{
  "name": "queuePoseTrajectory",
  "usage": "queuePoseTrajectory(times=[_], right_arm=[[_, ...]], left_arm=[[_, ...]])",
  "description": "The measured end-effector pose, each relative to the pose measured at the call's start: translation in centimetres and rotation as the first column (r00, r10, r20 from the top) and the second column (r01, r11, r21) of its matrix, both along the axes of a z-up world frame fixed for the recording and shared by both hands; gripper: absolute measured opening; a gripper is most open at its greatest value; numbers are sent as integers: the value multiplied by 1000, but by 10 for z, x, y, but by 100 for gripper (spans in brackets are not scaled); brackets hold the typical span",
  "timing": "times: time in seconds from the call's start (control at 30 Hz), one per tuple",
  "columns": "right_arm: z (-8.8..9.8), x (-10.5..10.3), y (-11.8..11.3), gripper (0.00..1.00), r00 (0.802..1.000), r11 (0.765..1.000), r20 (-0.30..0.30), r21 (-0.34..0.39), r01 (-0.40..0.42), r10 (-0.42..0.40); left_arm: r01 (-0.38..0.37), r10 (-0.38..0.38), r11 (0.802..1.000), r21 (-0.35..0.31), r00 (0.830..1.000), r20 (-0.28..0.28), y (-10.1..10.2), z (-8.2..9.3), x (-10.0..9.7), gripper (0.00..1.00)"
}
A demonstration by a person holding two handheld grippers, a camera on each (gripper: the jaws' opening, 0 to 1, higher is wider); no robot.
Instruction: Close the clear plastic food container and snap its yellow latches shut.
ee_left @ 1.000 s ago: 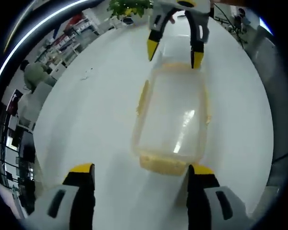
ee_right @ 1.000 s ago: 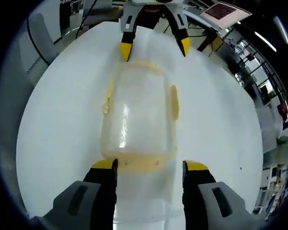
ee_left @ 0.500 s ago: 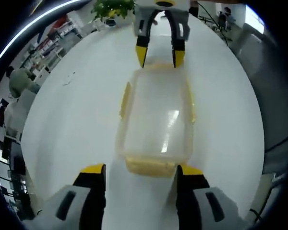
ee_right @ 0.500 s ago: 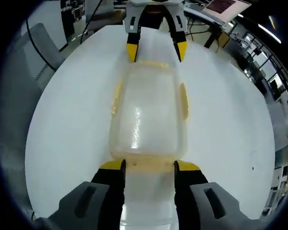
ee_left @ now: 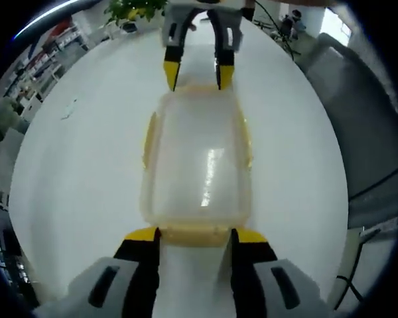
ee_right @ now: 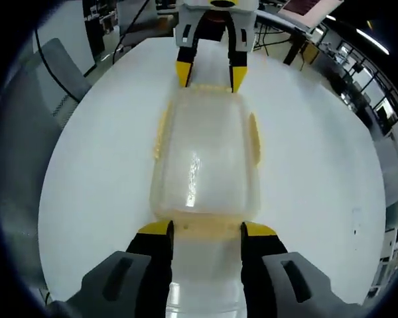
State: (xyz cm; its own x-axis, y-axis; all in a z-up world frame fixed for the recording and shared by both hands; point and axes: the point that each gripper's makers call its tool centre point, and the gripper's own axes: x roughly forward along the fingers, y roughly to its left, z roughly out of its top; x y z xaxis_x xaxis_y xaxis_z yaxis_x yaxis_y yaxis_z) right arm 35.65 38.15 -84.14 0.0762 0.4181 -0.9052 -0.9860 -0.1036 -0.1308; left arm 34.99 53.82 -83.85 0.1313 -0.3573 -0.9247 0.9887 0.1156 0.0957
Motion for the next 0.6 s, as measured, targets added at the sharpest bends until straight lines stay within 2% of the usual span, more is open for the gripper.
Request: queuePoseTrajectory(times=[0.3, 0.6], right_arm=[[-1, 0, 0, 37, 1000, 1000, -7, 0, -10, 10], [-1, 1, 0, 36, 1000, 1000, -18, 9, -1, 2]], left_arm=[[-2, 3, 1000, 3, 1000, -31, 0, -2, -1, 34], [-1, 2, 999, 33, 998, -55, -1, -5, 0, 34]])
